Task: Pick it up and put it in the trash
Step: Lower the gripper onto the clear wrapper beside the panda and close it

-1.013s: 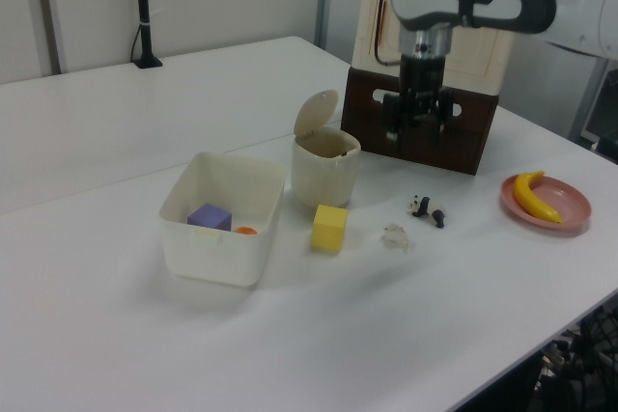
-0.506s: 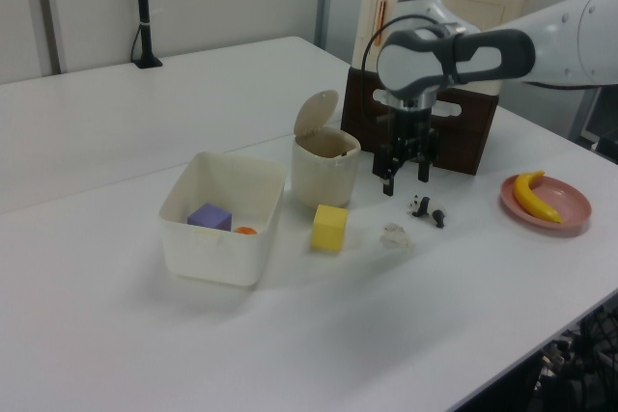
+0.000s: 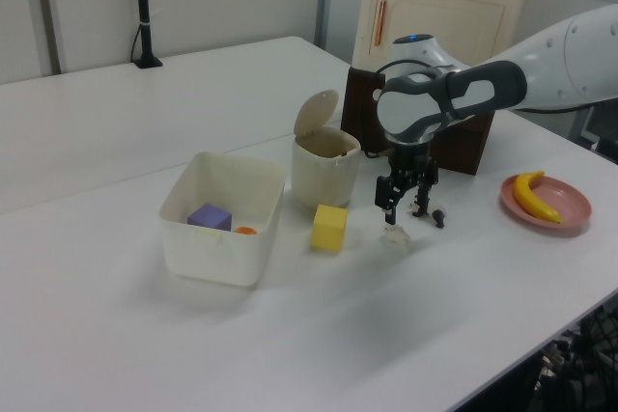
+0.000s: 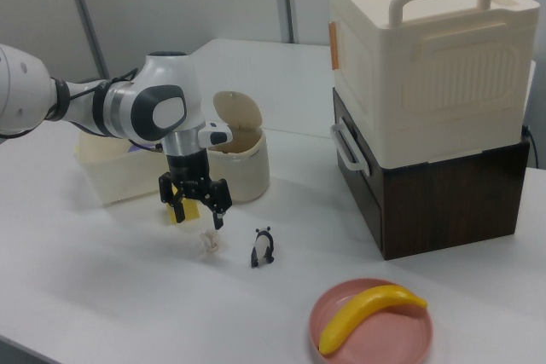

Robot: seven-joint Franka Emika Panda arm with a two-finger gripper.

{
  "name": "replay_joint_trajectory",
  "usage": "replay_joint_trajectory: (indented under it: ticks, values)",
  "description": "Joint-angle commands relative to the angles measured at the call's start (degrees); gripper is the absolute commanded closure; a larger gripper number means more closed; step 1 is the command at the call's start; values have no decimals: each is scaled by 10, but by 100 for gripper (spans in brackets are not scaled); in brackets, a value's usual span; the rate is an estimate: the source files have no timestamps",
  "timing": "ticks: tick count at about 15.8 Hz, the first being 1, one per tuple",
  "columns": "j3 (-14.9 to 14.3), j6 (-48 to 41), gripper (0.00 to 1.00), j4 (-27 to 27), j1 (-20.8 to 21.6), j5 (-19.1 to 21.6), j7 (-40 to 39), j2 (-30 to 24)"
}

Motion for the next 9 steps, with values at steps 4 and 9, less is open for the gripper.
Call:
replay_joint_trajectory:
  ticks: [4,9]
  values:
    - [-3,47,8,-13,-3,-30,-32,39]
    - [-3,65,33,-13,-3,-52,-35,66]
